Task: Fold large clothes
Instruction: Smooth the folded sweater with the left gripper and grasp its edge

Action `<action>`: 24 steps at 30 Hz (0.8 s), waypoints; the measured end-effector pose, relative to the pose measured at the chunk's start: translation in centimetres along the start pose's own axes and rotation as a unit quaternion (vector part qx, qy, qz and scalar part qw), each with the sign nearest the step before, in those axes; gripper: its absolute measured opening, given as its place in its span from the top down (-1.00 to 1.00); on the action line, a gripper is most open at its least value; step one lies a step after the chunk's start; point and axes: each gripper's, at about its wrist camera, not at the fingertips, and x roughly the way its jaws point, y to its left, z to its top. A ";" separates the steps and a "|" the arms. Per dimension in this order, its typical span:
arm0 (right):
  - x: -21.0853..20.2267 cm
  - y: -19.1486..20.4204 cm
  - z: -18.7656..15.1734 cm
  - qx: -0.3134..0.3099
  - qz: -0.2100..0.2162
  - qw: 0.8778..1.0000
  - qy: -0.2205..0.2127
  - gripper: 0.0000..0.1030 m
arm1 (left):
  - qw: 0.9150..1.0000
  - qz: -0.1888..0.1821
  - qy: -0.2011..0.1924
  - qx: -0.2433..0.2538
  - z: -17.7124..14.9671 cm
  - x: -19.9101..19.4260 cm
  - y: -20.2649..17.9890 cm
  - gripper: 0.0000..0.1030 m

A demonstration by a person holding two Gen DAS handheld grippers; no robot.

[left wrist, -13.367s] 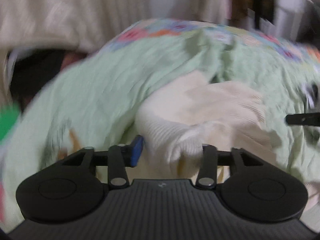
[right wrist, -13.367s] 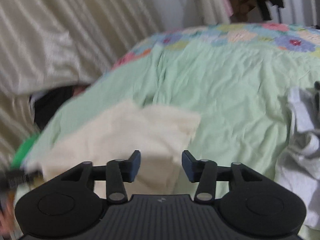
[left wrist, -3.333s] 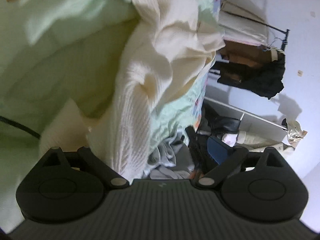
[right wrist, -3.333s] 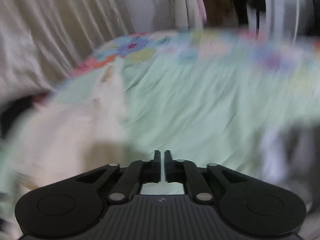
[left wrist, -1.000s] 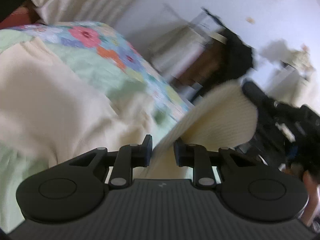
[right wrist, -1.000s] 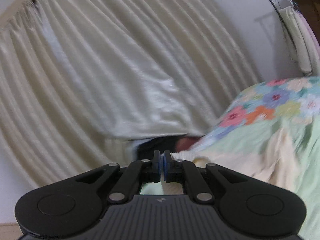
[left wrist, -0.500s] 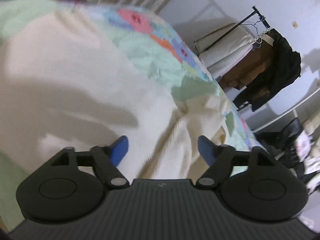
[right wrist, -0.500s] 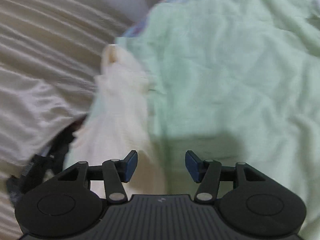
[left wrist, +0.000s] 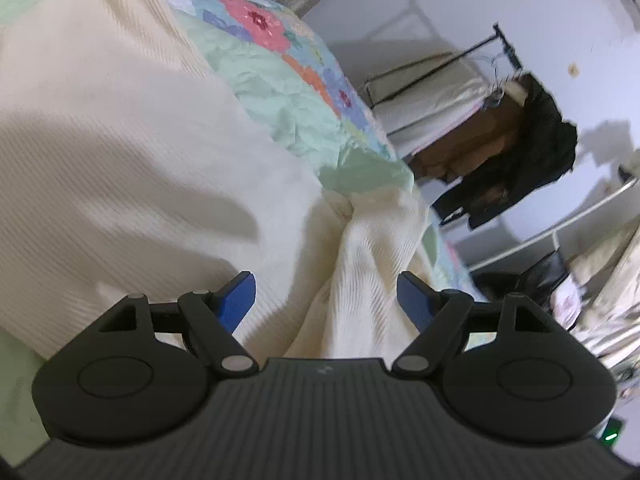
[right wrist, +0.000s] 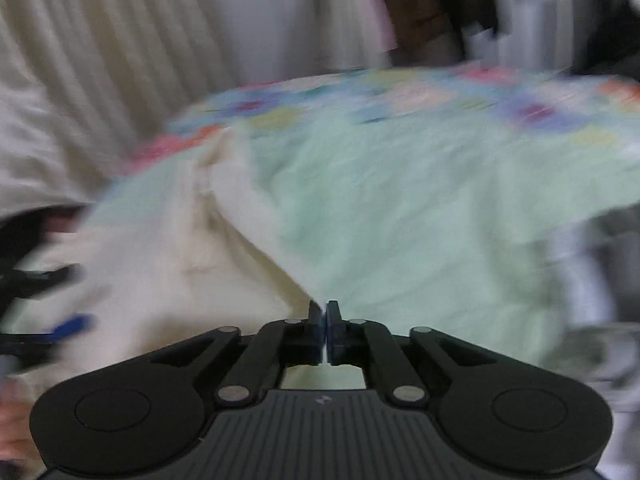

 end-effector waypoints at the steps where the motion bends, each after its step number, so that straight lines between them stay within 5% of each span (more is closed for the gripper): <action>1: 0.5 -0.5 -0.2 0.028 0.031 0.999 0.008 0.88 | 1.000 0.010 0.005 0.002 0.3 0.6 0.1 -0.51; 3: 1.5 -1.5 -0.6 0.081 0.089 0.992 0.021 0.70 | 1.000 0.009 0.008 0.003 0.7 1.3 0.1 -0.51; 4: 0.8 -1.0 -0.2 0.073 0.076 0.994 0.007 0.70 | 1.000 -0.006 0.012 0.004 1.0 2.1 -0.3 -0.51; 5: 0.2 -0.6 0.1 0.064 0.063 0.996 -0.007 0.43 | 1.000 -0.021 0.017 0.005 1.4 2.9 -0.6 -0.52; 6: -0.4 -0.1 0.5 0.056 0.050 0.997 -0.021 -0.08 | 0.999 -0.035 0.027 0.005 1.2 3.6 -0.8 -0.56; 7: -1.1 0.3 0.8 0.047 0.037 0.998 -0.035 -0.23 | 0.998 -0.048 0.037 0.005 1.1 4.4 -1.0 -0.59; 10: -3.0 1.6 1.8 0.022 0.001 0.997 -0.076 -0.24 | 0.996 -0.043 0.070 0.018 0.2 6.1 -1.9 -0.63; 11: -3.1 1.8 2.2 0.029 0.039 0.996 -0.080 -0.24 | 0.996 -0.027 0.069 0.047 -0.3 6.3 -2.6 -0.61; 13: -3.3 2.1 3.1 0.043 0.115 0.989 -0.086 -0.20 | 0.992 0.006 0.067 0.106 -1.2 6.6 -4.0 0.13; 14: -3.0 2.6 3.8 0.045 0.163 0.982 -0.083 -0.16 | 0.988 0.023 0.065 0.135 -1.7 6.8 -4.8 0.84; 16: -2.1 4.1 5.3 0.033 0.209 0.974 -0.084 -0.16 | 0.984 0.044 0.059 0.164 -2.2 6.9 -5.4 0.86; 24: 5.3 8.6 8.8 0.074 0.288 0.953 -0.061 -0.09 | 0.996 0.054 -0.032 0.069 0.6 3.3 -1.5 0.88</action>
